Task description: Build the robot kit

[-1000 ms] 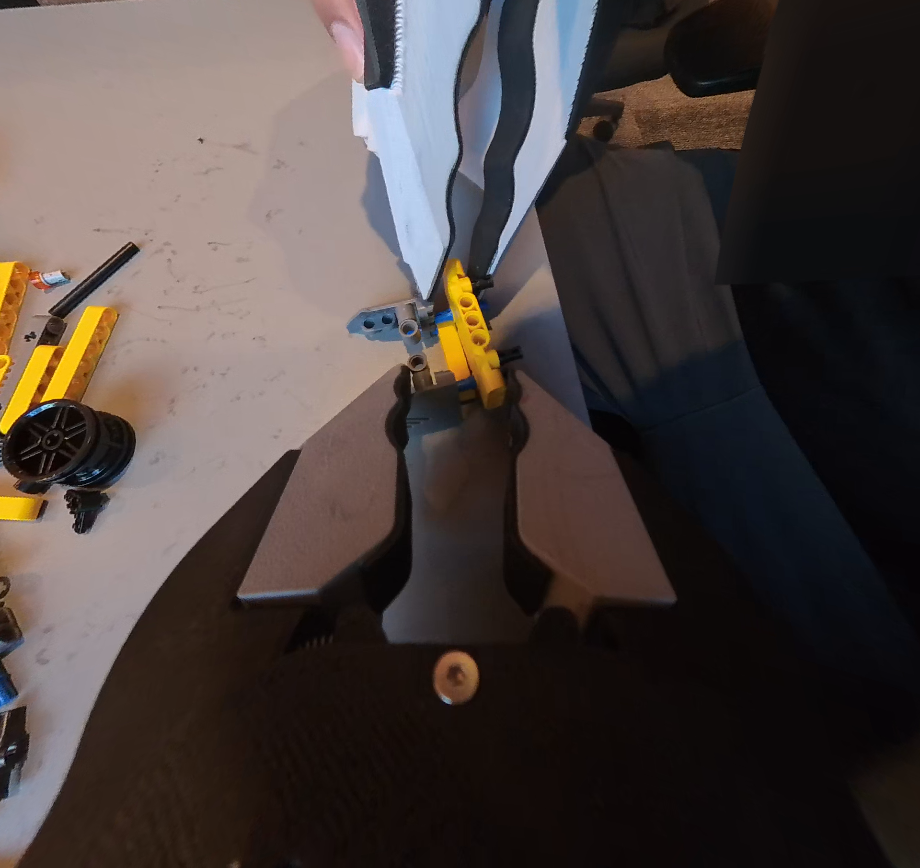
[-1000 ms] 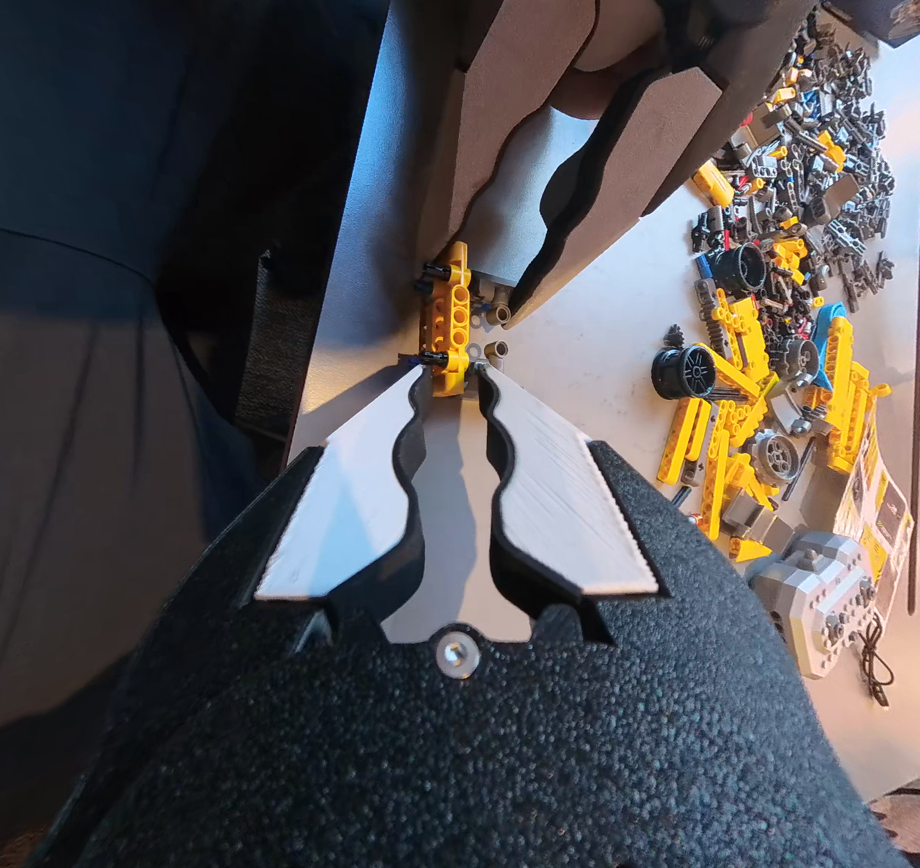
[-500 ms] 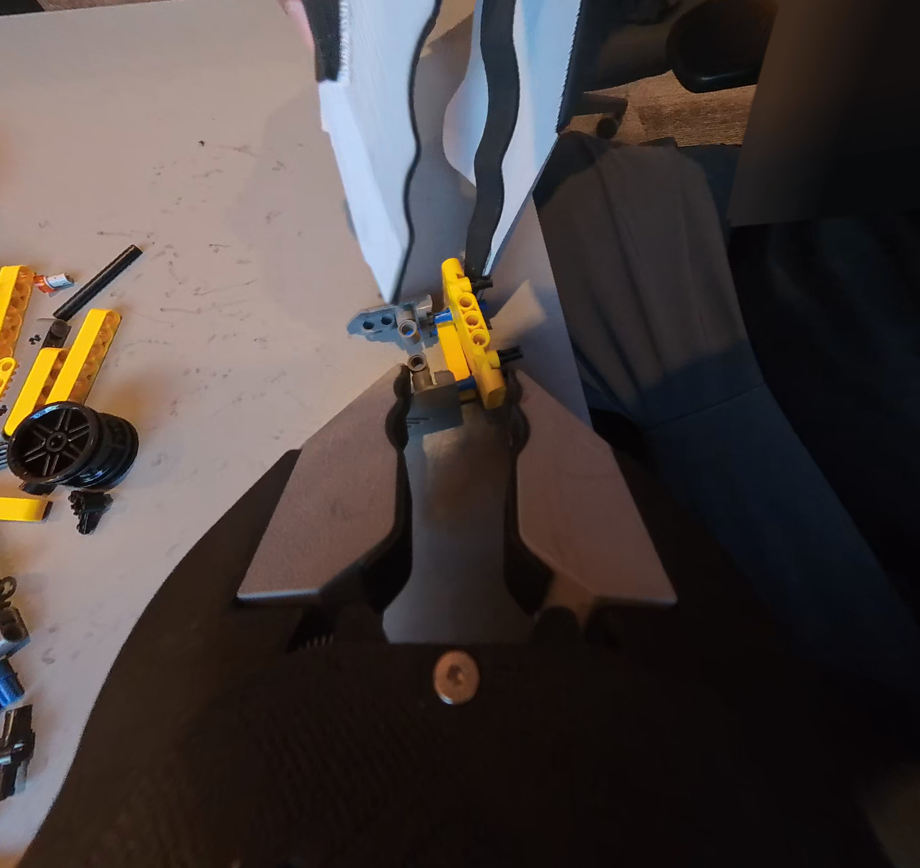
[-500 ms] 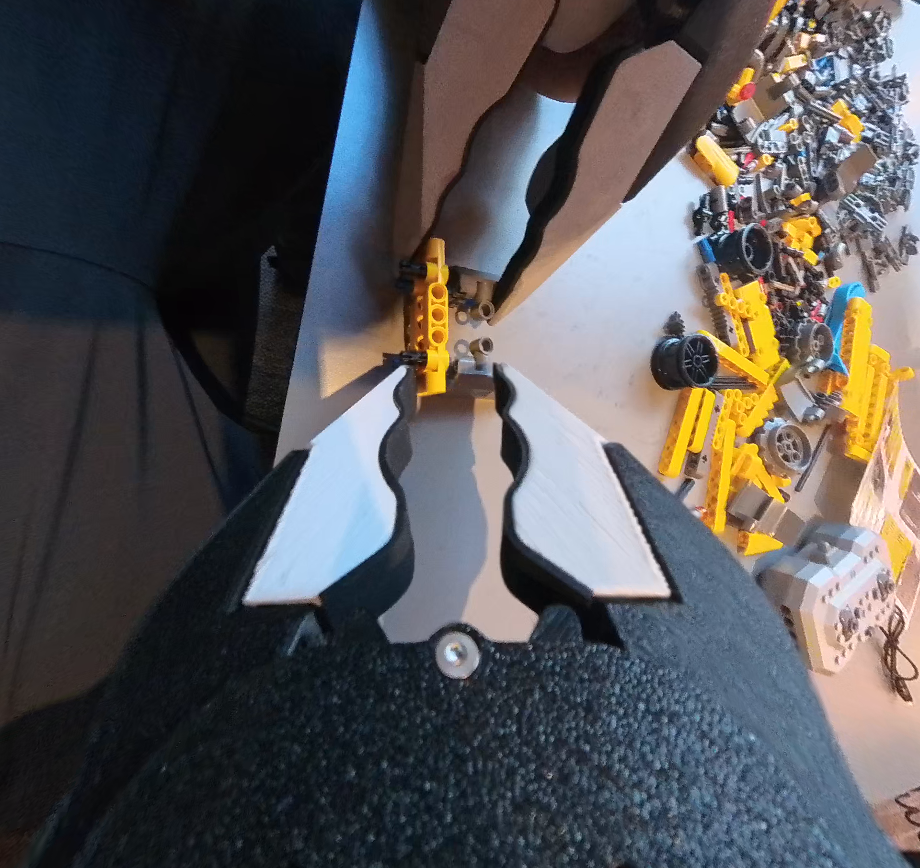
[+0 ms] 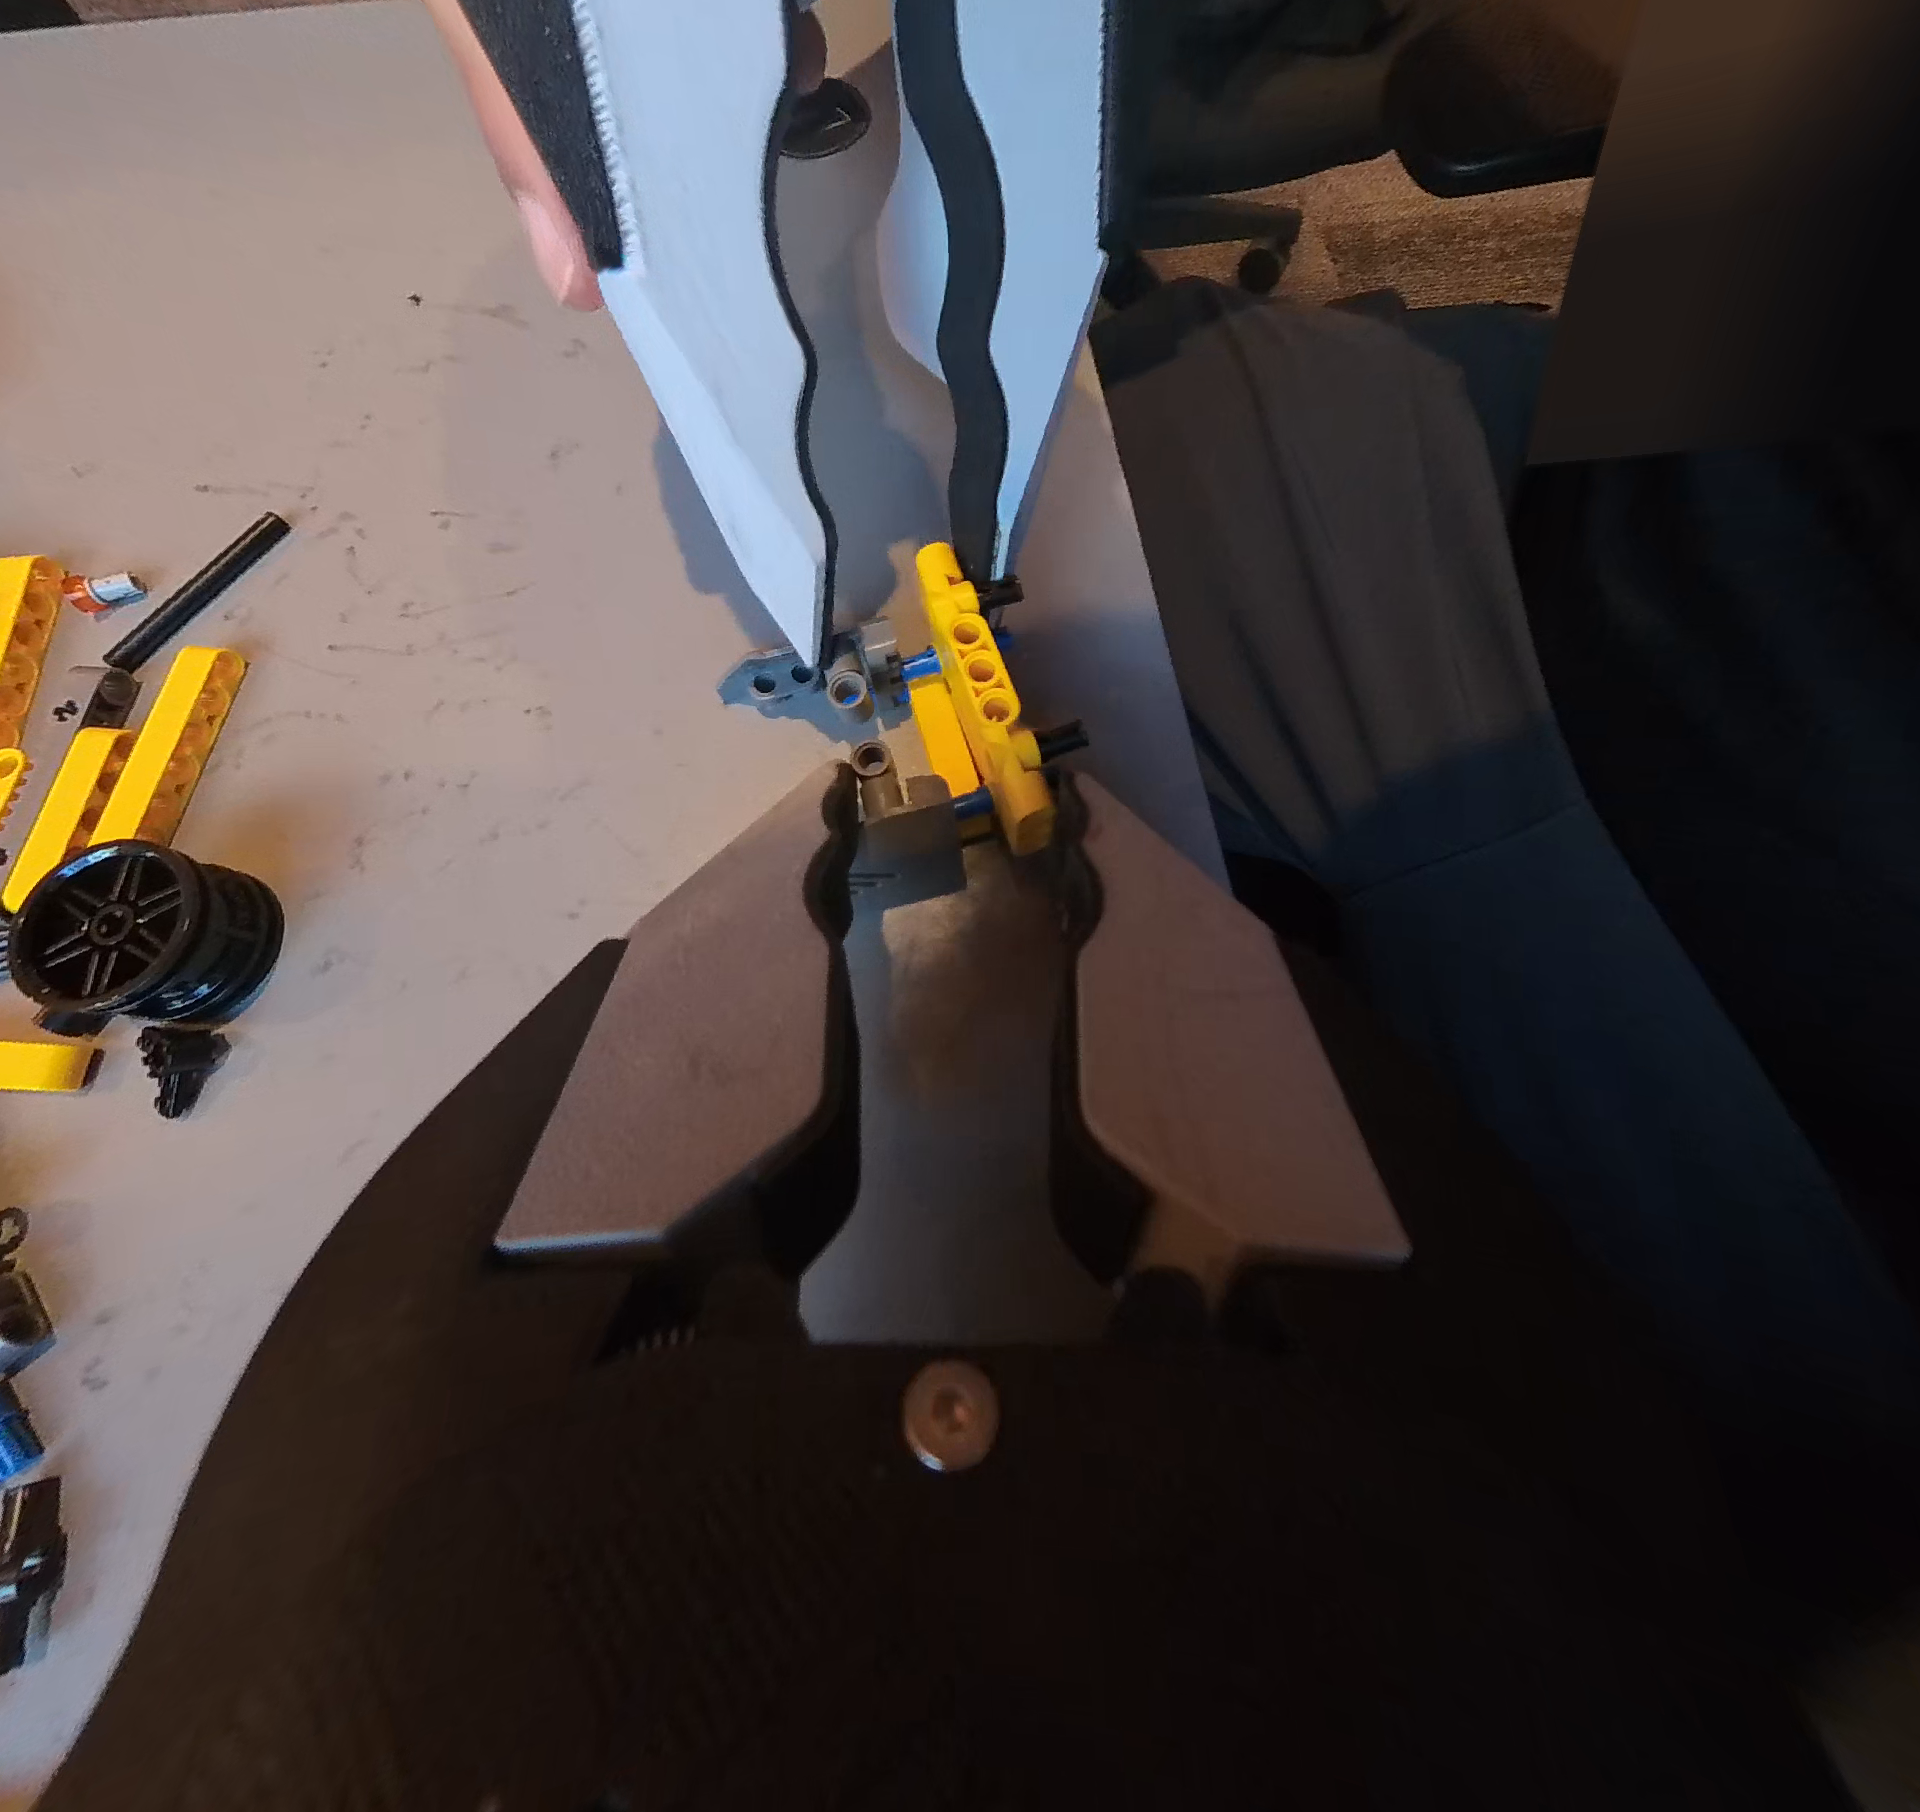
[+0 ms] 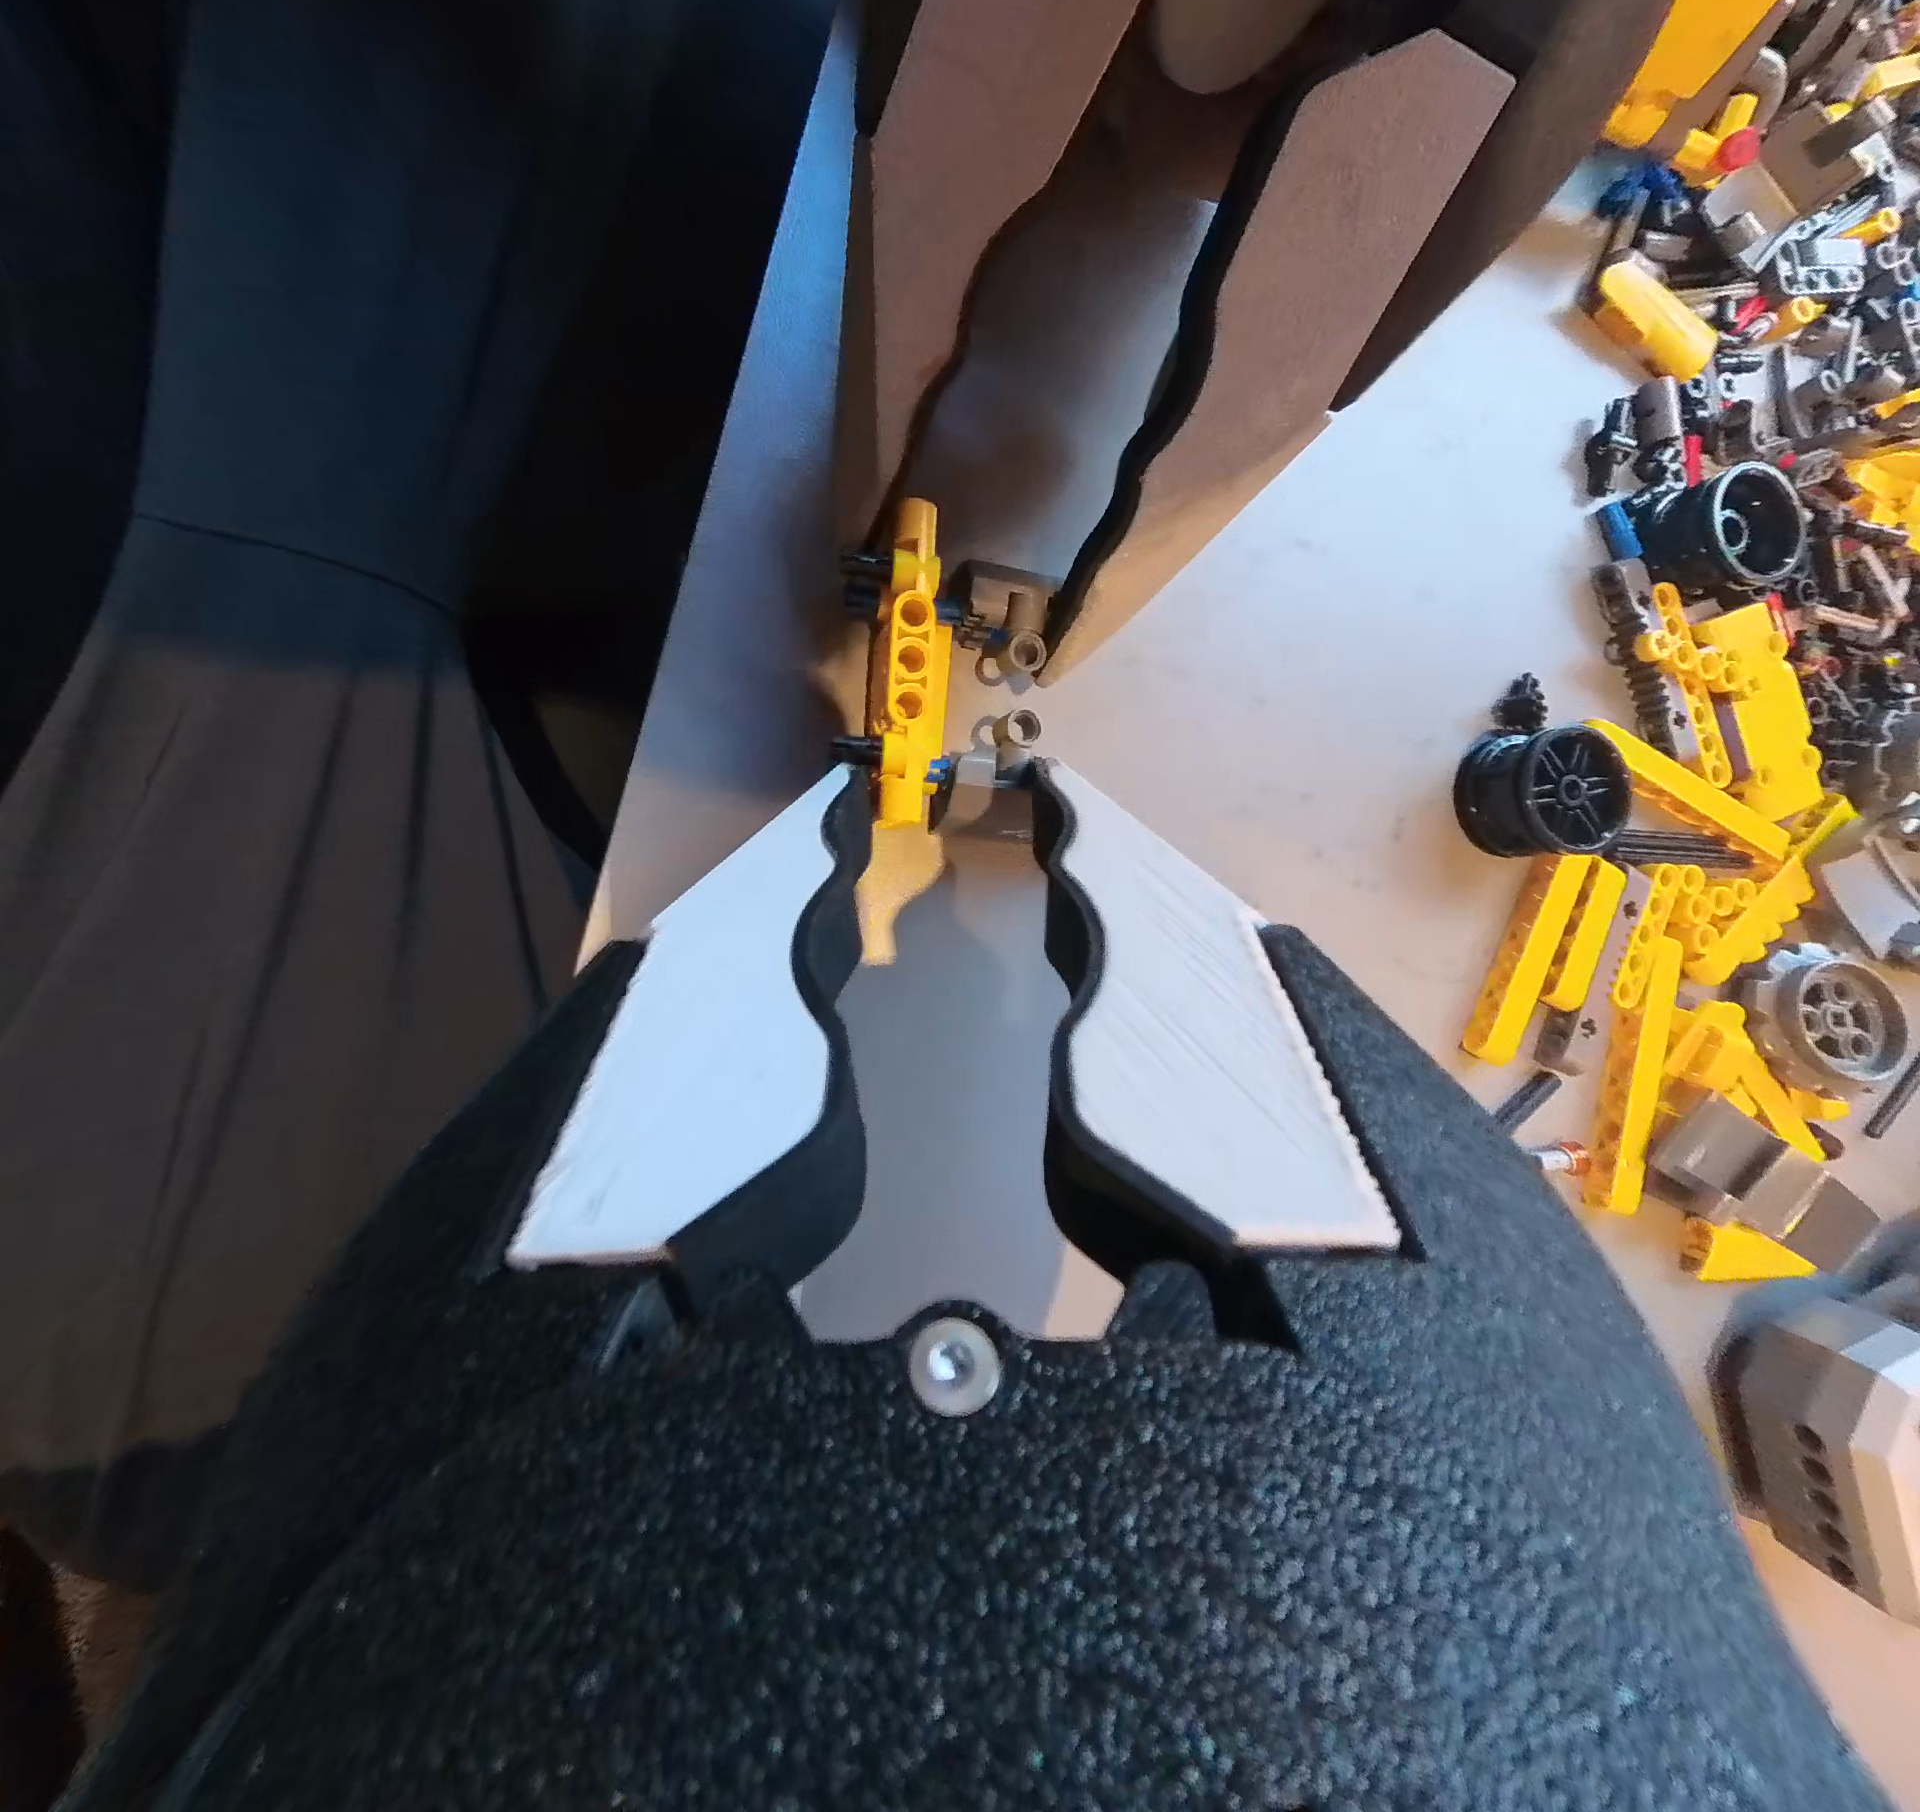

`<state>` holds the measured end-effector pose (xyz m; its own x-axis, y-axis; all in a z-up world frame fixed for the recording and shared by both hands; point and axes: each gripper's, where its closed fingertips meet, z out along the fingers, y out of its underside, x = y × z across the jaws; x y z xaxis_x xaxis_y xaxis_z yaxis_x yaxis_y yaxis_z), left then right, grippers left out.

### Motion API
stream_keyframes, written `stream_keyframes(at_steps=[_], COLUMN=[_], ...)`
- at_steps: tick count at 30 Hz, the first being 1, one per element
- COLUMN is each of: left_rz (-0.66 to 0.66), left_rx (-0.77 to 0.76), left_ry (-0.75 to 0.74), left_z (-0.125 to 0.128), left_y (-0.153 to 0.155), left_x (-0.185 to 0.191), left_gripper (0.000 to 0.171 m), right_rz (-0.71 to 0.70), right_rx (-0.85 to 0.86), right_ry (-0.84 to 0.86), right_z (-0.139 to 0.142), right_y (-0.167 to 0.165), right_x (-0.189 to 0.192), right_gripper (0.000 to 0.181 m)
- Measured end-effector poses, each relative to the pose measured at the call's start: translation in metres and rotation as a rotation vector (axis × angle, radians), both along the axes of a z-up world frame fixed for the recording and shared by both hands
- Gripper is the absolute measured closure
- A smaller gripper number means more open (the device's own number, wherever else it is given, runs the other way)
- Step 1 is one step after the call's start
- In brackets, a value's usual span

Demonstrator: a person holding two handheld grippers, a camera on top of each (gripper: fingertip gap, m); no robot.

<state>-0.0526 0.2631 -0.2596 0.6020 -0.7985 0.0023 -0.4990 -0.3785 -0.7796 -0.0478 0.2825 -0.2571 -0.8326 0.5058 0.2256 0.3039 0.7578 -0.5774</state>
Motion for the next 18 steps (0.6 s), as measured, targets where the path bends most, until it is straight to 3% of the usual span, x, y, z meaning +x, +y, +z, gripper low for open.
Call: stream_keyframes(at_steps=[18], left_rz=[0.014], left_rx=[-0.014], left_ry=[-0.013], left_z=[0.0000], left_y=[-0.0002], left_x=[-0.0010], left_gripper=[0.136], right_rz=[0.044], right_rx=[-0.060], right_ry=[-0.172], right_z=[-0.0034], right_y=[-0.0022], right_x=[0.0016], right_gripper=[0.149])
